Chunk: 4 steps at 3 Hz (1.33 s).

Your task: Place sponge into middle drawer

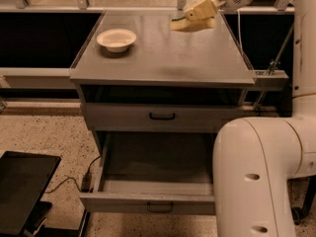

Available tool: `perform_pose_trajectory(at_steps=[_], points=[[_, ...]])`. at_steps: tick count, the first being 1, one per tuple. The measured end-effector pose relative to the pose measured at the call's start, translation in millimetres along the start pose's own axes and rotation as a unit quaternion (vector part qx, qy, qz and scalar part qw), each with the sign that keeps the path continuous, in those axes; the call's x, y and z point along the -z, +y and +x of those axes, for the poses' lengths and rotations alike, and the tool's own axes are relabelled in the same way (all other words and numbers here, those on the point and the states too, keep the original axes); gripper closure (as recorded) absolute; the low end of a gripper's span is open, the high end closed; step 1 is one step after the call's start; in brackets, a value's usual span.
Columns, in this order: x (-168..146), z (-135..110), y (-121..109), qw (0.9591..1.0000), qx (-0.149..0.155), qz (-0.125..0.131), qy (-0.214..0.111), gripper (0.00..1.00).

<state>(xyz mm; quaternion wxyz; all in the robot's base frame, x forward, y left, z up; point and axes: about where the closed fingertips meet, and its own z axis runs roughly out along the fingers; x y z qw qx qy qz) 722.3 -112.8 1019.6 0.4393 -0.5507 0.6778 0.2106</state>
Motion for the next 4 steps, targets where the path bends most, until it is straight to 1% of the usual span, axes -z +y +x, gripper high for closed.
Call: perform_pose_trajectory(at_steps=[1,2,3,4], points=[[15,-8,13,0.9999,-0.006,-0.008,0.006,1.0],[62,-35,36,0.9998,-0.018,-0.004,0.002,1.0],[103,-68,61,0.999,-0.034,0.004,-0.028,1.0],[109,-87,86,0.9957,-0.067,-0.012,-0.062,1.0]])
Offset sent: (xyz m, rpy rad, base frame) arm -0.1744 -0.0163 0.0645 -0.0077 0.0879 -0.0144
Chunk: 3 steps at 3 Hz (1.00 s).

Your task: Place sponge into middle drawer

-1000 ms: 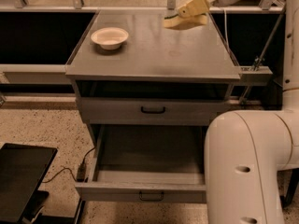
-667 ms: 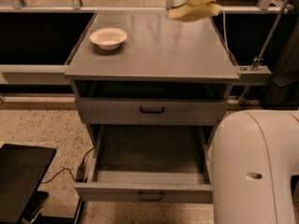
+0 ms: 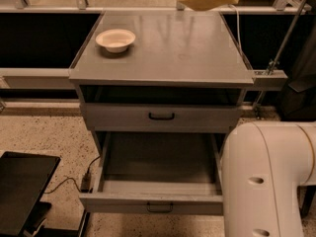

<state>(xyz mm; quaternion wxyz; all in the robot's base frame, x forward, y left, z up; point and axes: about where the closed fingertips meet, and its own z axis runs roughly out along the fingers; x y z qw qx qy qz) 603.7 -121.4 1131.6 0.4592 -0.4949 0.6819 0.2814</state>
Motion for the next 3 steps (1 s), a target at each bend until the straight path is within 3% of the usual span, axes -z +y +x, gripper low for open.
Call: perform_pose_trajectory(at_steps=[1,2,3], points=[[-2,-32,4,0.9983,-0.011,0.009,-0.057,1.0],[-3,-35,3,0.9979,-0.014,0.01,-0.062,1.0],[12,-48,27,0.9976,-0.035,-0.007,-0.059,1.0]])
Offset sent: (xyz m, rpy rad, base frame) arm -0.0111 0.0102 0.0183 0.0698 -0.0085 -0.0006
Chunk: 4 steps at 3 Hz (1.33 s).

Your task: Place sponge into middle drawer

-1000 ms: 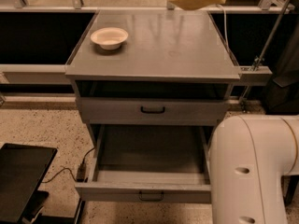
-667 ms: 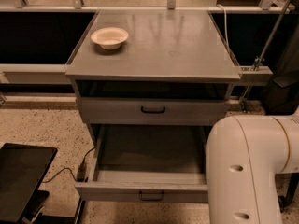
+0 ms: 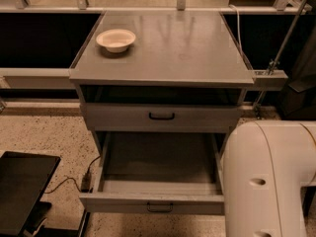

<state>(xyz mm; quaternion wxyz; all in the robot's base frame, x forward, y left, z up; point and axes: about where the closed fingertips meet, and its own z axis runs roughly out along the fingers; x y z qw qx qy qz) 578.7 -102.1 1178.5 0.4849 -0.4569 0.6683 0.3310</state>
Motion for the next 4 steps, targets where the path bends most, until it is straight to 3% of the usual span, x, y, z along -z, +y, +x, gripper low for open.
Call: perform_pose_trajectory(at_steps=[1,2,3,4], points=[[13,-36,52,0.998,-0.034,-0.054,-0.001,1.0],[15,-48,53,0.998,-0.036,-0.05,-0.015,1.0],[13,-43,46,0.9974,-0.044,-0.05,-0.029,1.0],[-15,-13,27,0.9939,-0.08,-0.052,-0.055,1.0]])
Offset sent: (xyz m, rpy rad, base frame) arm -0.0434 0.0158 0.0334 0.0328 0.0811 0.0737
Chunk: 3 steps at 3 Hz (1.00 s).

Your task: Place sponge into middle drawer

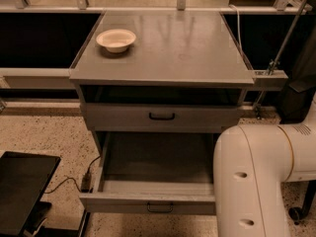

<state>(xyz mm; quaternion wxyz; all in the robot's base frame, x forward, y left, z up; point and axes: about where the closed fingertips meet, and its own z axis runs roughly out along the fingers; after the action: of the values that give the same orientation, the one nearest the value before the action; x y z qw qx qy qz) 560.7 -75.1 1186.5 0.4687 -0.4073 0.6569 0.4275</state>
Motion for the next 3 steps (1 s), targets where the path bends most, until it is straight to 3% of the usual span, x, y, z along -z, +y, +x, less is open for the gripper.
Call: perform_pose_trajectory(at_steps=[2,3], points=[[-6,-7,8,0.9998,-0.013,-0.013,-0.011,1.0],[-24,-39,43,0.9954,-0.064,-0.07,-0.016,1.0]])
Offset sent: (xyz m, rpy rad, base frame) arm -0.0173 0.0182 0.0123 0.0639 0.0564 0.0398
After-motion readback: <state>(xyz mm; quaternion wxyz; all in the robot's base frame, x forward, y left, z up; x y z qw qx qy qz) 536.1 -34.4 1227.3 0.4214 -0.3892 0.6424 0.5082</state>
